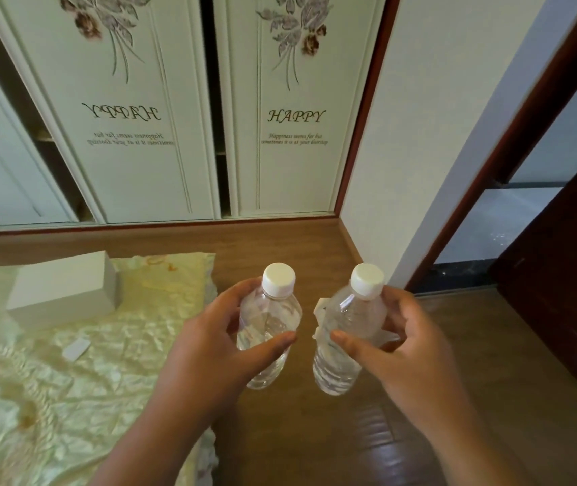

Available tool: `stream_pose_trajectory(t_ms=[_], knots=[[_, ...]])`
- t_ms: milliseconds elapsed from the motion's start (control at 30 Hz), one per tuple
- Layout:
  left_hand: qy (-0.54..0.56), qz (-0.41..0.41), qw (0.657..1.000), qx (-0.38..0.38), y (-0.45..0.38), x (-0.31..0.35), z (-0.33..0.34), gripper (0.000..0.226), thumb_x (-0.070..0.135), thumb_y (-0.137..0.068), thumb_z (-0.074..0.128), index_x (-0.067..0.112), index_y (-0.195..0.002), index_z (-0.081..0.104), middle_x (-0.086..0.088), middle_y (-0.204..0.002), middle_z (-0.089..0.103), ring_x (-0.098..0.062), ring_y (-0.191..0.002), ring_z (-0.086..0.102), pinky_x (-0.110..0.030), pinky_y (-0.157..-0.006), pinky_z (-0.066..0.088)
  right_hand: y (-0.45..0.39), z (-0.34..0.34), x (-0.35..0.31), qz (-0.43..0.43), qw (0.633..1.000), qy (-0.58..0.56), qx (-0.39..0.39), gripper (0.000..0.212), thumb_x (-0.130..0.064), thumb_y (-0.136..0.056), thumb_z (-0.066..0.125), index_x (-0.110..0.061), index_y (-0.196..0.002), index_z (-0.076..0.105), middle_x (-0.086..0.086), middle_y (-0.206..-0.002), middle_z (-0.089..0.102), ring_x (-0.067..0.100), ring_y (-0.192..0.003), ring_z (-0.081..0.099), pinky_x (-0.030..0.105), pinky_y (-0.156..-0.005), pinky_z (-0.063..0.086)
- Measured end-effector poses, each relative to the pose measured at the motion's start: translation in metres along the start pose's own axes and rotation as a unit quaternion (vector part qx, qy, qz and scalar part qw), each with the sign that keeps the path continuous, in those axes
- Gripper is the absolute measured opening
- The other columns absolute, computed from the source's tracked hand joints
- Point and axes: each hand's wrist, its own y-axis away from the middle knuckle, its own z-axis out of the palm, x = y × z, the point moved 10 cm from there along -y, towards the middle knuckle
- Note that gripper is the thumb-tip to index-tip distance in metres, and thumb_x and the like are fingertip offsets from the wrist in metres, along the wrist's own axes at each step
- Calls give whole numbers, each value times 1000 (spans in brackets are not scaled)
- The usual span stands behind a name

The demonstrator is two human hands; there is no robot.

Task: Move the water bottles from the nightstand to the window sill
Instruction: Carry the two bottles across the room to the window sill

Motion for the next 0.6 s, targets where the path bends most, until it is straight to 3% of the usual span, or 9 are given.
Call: stream_pose_trajectory(t_ms=[133,367,467,600], knots=[[-8,-15,1000,11,-20,-11,-7,70,78,-57,80,81,-115,40,41,-108,65,15,-99,64,-5,-74,49,-28,16,3,-3,1000,-12,-15,73,-90,-48,67,-74,-113,37,-45,-117,54,-10,-103,57,8,-65,42],[-26,-36,999,31,-67,-18,1,75,77,-56,82,73,-121,45,36,-110,68,10,-100,66,-22,-84,55,-95,26,12,-14,998,-44,-36,75,-91,-45,67,-76,-112,37,-53,-114,48,-12,-103,55,5,-60,41],[-38,-52,997,40,-99,-12,11,77,80,-54,80,73,-121,44,34,-113,67,8,-103,66,-29,-88,58,-133,16,15,-32,998,-46,-36,71,-84,-50,70,-74,-113,38,-57,-110,45,-12,-101,55,6,-65,41],[-58,-69,995,45,-148,5,33,90,79,-52,79,59,-133,47,34,-115,66,6,-106,65,-35,-91,59,-191,-16,22,-48,997,-56,-31,70,-82,-51,71,-73,-113,39,-56,-112,45,-13,-100,56,3,-60,41]])
